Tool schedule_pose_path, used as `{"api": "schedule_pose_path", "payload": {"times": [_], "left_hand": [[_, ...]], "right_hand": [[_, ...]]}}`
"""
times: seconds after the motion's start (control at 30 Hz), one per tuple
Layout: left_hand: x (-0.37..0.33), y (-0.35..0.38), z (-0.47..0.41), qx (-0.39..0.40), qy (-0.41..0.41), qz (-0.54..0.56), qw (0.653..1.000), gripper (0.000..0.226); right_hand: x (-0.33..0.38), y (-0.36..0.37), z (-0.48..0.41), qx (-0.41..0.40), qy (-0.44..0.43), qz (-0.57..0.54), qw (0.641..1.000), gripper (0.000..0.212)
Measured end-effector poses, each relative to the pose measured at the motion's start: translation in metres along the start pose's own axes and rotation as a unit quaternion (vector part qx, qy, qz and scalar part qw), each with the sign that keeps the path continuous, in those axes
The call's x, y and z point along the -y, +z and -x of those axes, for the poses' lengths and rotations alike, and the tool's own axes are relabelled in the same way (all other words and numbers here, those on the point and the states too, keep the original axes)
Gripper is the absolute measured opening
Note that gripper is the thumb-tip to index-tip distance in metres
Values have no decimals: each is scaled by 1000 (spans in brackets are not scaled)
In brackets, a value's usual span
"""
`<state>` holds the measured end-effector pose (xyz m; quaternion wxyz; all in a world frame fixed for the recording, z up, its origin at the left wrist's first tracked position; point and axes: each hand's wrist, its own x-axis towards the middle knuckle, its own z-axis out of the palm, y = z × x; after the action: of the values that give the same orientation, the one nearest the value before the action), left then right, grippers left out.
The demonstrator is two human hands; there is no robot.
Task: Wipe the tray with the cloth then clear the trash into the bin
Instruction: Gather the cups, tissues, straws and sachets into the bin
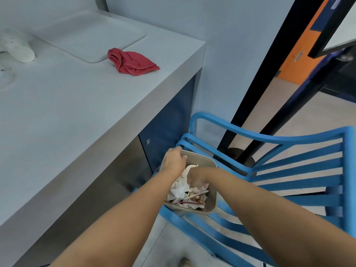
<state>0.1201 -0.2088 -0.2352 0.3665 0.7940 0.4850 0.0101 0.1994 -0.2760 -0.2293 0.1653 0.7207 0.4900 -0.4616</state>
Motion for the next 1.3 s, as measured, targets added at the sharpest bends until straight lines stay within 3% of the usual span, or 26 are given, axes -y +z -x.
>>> {"api": "schedule_pose_path", "payload": {"times": [0.13, 0.3, 0.5, 0.73, 0.93, 1.3], "left_hand": [[-15, -28, 7, -55, 12, 41, 998, 24], [-25, -72, 27, -146, 79, 42, 985, 20], [-23, -134, 60, -250, 122, 58, 959, 23], [18, -221, 105, -376, 60, 51, 923, 23], [79, -289, 144, -432, -13, 14, 901, 22], [227, -397, 202, -411, -165, -45, 895, 21]], "right_hand": [[9, -22, 12, 17, 10, -49, 999, 35], [43, -57, 42, -28, -5, 24, 999, 21], [102, -96, 88, -82, -58, 93, 991, 24], [196, -124, 140, -136, -131, 156, 969, 28], [285, -122, 158, -195, -202, 171, 944, 18], [451, -108, 152, -231, -299, 185, 907, 11]]}}
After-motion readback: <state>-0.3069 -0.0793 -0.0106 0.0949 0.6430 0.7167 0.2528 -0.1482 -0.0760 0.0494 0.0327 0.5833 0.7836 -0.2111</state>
